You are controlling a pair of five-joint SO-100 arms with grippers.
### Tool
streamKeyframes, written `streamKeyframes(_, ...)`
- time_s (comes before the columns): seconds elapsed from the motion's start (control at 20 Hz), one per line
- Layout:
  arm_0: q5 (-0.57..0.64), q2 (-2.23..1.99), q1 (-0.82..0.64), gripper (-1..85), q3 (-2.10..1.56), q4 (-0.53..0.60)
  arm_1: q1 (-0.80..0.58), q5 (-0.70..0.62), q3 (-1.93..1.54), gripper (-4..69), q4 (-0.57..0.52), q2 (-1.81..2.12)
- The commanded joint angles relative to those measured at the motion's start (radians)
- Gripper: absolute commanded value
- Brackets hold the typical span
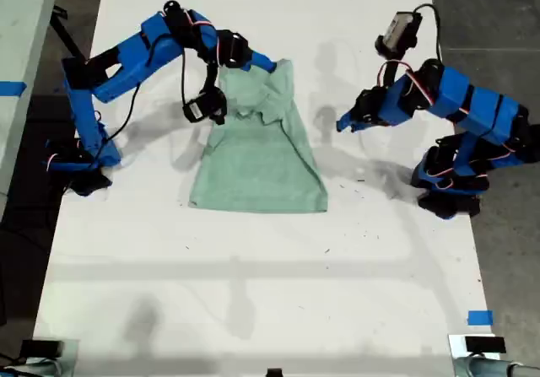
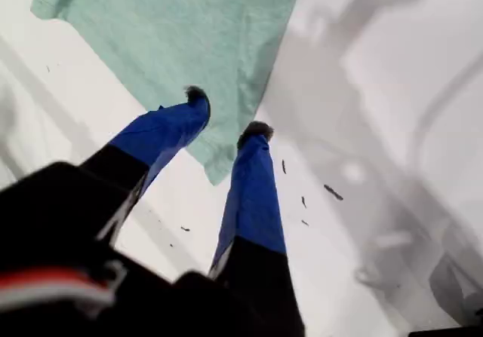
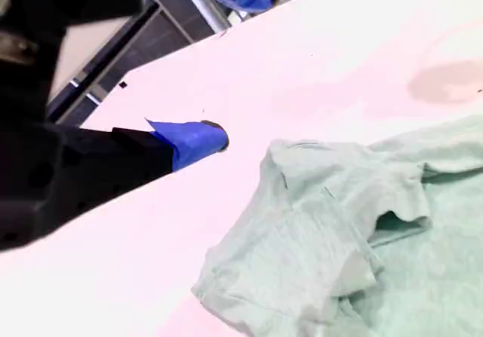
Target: Fold t-shirt
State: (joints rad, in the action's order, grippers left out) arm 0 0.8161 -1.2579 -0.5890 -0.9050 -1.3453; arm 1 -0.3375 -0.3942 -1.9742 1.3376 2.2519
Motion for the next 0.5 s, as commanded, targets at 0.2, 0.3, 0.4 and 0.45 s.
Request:
streamKeyframes(0.2, -0.106, -0.693, 0.213, 30.3, -0.666, -0.058, 0.198, 0.086, -0.087, 25.1, -0.087, -0.087)
streamKeyframes(0.3, -0.155, -0.815, 0.272, 29.6, -0.810, -0.044, 0.249, 0.124, -0.106, 29.3, -0.130, -0.153)
streamKeyframes(0.4, -0.210, -0.851, 0.327, 29.2, -0.879, -0.038, 0.282, 0.155, -0.137, 29.6, -0.201, -0.210)
streamKeyframes(0.45, -0.233, -0.848, 0.350, 29.0, -0.893, -0.037, 0.301, 0.169, -0.147, 29.6, -0.233, -0.245)
